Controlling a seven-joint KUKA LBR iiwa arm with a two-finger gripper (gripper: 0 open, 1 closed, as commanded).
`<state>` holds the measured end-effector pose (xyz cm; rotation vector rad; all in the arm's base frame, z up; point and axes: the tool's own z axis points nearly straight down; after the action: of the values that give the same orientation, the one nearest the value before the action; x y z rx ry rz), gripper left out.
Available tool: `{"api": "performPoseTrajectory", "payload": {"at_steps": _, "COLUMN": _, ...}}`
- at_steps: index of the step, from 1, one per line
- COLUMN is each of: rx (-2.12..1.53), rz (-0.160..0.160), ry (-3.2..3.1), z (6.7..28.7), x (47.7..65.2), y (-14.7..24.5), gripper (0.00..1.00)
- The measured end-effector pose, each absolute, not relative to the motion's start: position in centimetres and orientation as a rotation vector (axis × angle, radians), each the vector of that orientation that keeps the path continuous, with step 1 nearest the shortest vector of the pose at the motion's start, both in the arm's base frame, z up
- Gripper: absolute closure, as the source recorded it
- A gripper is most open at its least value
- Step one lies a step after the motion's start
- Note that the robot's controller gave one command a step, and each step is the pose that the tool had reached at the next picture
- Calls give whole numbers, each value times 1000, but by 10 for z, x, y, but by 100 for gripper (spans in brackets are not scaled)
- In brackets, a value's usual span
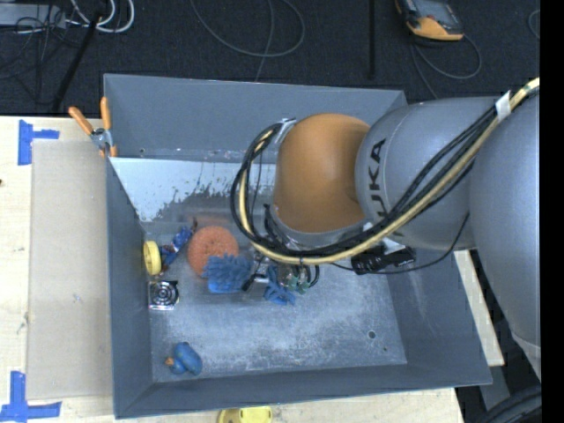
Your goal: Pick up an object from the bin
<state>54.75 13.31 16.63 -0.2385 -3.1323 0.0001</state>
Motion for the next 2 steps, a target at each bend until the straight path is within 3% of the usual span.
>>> {"api": "performPoseTrajectory", "payload": {"at_steps": 1, "rx": -240, "rz": 0, "ry": -3132, "z": 166, "x": 548, "y": 133, "gripper": 100}}
{"api": "performPoseTrajectory", "payload": {"at_steps": 2, "rx": -233, "rz": 0, "ry": -3134, "z": 264, "x": 574, "y": 121, "gripper": 100}}
